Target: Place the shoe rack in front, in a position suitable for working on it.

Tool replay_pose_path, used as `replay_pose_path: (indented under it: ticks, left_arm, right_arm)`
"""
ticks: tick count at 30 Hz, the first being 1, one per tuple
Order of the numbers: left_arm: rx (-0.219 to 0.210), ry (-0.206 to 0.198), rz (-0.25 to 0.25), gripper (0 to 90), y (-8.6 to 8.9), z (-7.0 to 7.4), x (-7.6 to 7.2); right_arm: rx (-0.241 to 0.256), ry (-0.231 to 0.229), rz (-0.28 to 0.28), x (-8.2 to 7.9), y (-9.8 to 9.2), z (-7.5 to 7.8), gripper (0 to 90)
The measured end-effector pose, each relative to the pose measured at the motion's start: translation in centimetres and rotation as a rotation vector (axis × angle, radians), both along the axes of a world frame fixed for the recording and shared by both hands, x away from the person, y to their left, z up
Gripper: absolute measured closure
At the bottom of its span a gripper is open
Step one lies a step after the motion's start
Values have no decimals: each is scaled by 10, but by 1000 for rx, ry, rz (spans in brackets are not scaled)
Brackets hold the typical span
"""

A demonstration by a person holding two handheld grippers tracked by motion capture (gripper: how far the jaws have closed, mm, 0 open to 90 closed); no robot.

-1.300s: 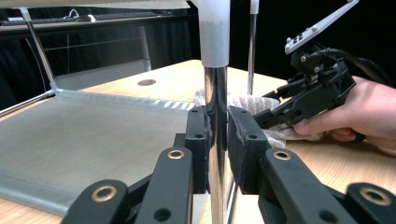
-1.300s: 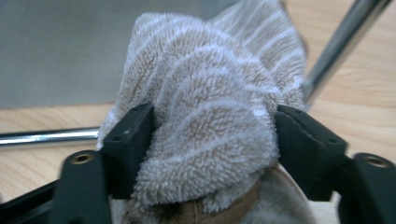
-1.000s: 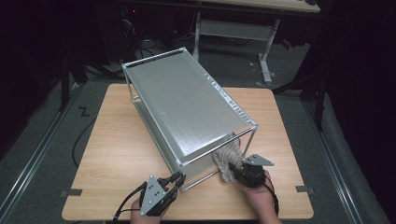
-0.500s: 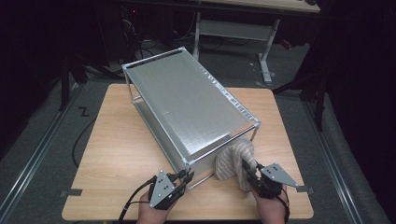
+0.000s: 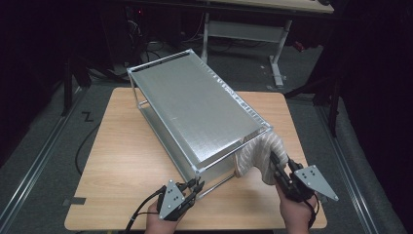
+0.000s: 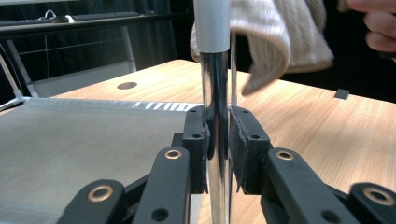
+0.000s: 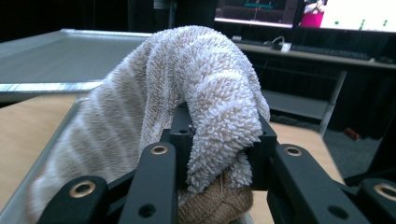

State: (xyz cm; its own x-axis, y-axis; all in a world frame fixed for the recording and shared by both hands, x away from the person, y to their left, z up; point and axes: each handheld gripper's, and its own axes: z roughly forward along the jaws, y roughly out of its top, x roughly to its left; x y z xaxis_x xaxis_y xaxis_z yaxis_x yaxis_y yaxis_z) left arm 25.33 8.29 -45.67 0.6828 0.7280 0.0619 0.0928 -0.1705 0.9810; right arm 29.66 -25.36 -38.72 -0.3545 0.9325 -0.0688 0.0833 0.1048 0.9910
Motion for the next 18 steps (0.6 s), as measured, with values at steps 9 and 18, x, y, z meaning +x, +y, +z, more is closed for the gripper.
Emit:
replay_pose_path:
  ticks: [9,18]
  left_arm:
    - [90,9,23,647,-11,-21,-3]
    - [98,-30,42,777,-6,-24,-4]
  right_arm:
    - [35,-37,-13,29,5,7,653]
    - [38,-25,31,33,18,0,643]
